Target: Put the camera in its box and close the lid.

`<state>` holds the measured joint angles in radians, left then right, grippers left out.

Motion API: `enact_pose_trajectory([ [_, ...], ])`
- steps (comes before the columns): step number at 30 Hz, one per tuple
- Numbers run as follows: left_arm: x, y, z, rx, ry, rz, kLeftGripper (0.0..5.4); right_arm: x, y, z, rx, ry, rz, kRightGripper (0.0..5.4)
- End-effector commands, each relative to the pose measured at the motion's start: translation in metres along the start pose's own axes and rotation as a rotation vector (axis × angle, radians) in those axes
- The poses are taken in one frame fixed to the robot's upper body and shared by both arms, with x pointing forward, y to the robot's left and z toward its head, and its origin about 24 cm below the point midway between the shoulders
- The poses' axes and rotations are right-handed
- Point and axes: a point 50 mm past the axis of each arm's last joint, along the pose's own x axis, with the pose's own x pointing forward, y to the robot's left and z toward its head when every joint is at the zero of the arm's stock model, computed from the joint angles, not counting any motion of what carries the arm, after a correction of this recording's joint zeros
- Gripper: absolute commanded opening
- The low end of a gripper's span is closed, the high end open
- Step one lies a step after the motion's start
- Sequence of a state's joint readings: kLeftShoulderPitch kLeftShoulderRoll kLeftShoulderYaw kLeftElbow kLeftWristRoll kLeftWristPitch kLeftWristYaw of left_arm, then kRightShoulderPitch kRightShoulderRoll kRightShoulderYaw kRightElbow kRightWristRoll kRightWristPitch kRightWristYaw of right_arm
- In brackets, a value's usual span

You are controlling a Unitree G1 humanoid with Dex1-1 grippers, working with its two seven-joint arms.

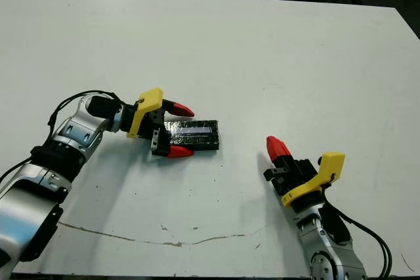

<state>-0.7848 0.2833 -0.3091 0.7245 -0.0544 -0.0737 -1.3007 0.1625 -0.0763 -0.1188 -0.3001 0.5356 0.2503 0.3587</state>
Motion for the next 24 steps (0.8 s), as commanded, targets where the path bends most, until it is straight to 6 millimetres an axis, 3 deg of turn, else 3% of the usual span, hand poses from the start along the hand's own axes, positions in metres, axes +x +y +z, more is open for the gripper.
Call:
enact_pose_trajectory([
  [1,-0.013,-0.007,-0.021,-0.081,0.056,-0.003,5.39,-0.003,-0.003,-0.002,-0.009,0.012,-0.013,0.0],
  [11,-0.045,-0.013,-0.027,-0.124,0.074,0.014,5.39,-0.004,-0.003,-0.002,-0.013,0.015,-0.014,0.0],
  [19,-0.079,-0.017,-0.039,-0.166,0.12,0.115,5.39,-0.004,-0.002,-0.002,-0.01,0.022,-0.01,0.0],
  [24,-0.105,-0.013,-0.036,-0.148,0.175,0.195,5.39,-0.004,-0.002,-0.002,-0.011,0.024,-0.01,0.0],
])
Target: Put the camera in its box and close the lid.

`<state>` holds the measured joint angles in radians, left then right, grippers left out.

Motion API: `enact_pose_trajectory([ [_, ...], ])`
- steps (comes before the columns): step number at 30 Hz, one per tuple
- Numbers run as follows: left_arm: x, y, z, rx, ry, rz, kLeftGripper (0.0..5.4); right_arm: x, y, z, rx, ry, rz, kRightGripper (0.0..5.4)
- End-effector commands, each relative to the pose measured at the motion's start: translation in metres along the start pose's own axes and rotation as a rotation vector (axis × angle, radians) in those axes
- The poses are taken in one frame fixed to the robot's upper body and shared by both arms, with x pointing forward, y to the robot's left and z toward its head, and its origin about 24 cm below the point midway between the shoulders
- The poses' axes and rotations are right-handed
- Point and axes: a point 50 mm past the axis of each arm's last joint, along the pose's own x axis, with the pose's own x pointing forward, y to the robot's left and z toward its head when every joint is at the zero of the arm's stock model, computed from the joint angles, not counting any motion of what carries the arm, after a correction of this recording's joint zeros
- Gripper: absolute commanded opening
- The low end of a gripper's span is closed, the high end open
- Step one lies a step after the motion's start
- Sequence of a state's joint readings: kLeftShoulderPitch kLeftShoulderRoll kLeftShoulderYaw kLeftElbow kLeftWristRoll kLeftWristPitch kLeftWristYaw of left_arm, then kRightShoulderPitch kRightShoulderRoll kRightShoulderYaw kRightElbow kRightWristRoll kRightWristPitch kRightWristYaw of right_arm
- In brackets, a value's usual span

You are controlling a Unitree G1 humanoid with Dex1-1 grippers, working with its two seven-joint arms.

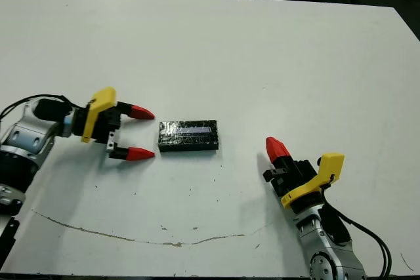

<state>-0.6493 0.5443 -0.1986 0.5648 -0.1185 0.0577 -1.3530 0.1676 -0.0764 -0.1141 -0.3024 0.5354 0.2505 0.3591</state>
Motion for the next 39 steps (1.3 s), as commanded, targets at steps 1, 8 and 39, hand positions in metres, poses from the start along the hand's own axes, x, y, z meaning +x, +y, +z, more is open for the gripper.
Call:
enact_pose_trajectory([
  [1,-0.024,0.003,-0.007,-0.01,0.09,0.075,5.39,-0.004,-0.002,-0.001,-0.012,0.019,-0.011,0.0],
  [8,-0.041,0.003,0.026,0.016,-0.042,0.429,5.22,-0.003,-0.002,-0.001,-0.003,0.022,-0.002,0.0],
  [39,0.095,-0.069,0.056,-0.428,-0.313,0.464,0.65,-0.002,-0.002,-0.002,-0.004,0.016,-0.003,0.0],
])
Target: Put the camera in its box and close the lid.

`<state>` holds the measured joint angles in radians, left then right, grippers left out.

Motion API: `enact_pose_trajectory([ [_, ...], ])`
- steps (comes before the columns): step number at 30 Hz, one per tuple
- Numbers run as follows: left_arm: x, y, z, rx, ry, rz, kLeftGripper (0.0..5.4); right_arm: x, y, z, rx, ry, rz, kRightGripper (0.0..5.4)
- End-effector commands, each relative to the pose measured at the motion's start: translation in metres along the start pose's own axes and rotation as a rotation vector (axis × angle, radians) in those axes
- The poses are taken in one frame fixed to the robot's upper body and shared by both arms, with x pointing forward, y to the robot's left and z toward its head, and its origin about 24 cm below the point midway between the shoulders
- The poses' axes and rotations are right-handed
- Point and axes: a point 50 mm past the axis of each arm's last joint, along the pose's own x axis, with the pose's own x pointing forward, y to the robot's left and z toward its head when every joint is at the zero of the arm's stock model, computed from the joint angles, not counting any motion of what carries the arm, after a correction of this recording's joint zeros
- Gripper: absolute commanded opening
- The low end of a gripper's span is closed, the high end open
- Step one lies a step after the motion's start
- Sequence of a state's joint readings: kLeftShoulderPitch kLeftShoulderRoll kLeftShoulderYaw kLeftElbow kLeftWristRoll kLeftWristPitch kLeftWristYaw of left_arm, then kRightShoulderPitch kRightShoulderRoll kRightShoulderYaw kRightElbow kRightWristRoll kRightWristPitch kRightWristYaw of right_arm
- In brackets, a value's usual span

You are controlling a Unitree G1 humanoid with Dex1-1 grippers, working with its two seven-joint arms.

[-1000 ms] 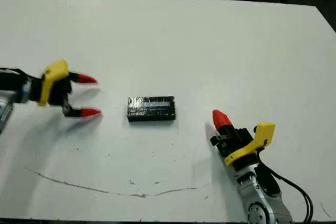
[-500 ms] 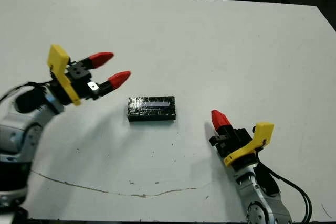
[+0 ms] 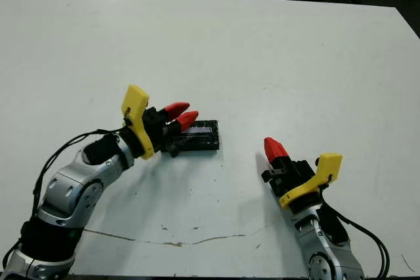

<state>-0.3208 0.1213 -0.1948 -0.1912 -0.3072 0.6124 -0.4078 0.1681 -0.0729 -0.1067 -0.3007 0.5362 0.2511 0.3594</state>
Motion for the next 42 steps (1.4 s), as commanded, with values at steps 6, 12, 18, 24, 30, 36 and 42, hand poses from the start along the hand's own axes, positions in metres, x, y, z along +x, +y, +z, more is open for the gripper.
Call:
enact_pose_trajectory([
  [6,0.007,-0.005,-0.011,-0.078,0.155,0.024,0.01,-0.002,-0.003,-0.001,-0.011,0.01,-0.012,0.0],
  [12,0.011,-0.016,-0.016,-0.11,0.191,0.038,0.01,-0.003,-0.003,-0.002,0.0,0.013,-0.009,0.0],
  [18,0.014,-0.024,-0.019,-0.117,0.222,0.014,0.01,-0.003,-0.003,-0.003,-0.001,0.014,-0.015,0.0],
  [24,0.017,-0.028,-0.022,-0.142,0.251,0.016,0.01,-0.004,-0.003,-0.004,0.005,0.018,-0.018,0.0],
  [30,0.022,-0.031,-0.025,-0.159,0.271,0.011,0.01,-0.004,-0.004,-0.005,0.001,0.021,-0.018,0.0],
  [36,0.025,-0.027,-0.034,-0.19,0.304,0.023,0.01,-0.004,-0.004,-0.005,0.011,0.018,-0.014,0.0],
  [42,0.014,-0.024,-0.02,-0.154,0.228,0.012,0.01,-0.004,-0.004,-0.005,0.018,0.021,-0.016,0.0],
])
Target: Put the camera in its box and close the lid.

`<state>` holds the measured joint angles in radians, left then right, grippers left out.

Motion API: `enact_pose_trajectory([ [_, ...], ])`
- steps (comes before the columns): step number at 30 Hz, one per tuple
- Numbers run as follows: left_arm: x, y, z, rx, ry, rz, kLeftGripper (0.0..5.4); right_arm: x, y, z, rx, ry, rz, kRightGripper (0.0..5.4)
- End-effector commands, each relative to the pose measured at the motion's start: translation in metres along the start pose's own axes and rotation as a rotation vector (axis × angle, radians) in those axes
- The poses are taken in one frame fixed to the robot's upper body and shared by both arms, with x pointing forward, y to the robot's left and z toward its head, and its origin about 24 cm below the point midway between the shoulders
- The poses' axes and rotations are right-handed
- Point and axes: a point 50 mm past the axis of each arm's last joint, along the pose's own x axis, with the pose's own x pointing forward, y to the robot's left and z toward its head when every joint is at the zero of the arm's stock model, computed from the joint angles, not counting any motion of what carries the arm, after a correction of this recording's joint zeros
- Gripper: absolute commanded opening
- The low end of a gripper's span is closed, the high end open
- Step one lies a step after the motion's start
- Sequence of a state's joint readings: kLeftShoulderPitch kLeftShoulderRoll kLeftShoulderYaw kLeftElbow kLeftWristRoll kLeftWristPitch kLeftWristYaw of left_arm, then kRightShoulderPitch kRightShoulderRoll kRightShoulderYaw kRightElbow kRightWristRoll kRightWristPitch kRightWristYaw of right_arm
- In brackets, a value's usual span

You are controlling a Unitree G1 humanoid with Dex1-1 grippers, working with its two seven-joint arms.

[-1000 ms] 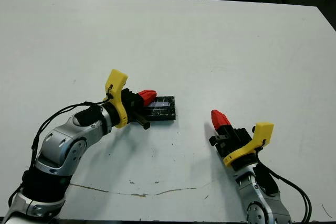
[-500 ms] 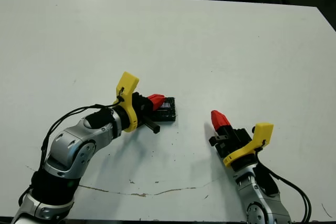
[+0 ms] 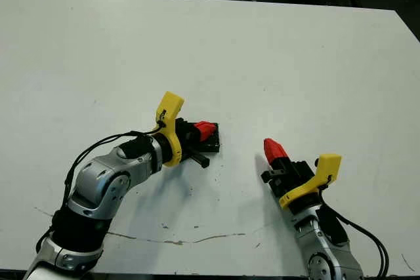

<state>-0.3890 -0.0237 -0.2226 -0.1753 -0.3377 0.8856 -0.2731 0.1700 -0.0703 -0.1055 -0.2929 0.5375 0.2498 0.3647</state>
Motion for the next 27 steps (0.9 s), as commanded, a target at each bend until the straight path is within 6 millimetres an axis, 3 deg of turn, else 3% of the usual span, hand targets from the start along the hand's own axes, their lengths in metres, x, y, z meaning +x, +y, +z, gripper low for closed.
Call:
enact_pose_trajectory([
  [1,-0.013,0.006,-0.011,0.025,0.039,0.017,0.01,-0.004,-0.003,-0.003,0.013,0.015,-0.018,0.0],
  [7,-0.051,0.003,0.02,0.137,-0.264,-0.053,0.01,-0.003,-0.003,-0.003,0.003,0.01,-0.014,0.0],
  [13,-0.088,0.012,0.039,0.195,-0.518,0.011,0.01,-0.001,-0.002,0.006,-0.014,-0.026,-0.009,0.0],
  [20,-0.113,0.038,0.031,0.17,-0.627,0.211,0.01,0.004,-0.003,0.025,-0.061,-0.109,-0.007,0.0],
  [27,-0.122,0.063,0.013,0.298,-0.676,0.503,0.01,0.008,-0.005,0.046,-0.098,-0.198,-0.045,0.0],
])
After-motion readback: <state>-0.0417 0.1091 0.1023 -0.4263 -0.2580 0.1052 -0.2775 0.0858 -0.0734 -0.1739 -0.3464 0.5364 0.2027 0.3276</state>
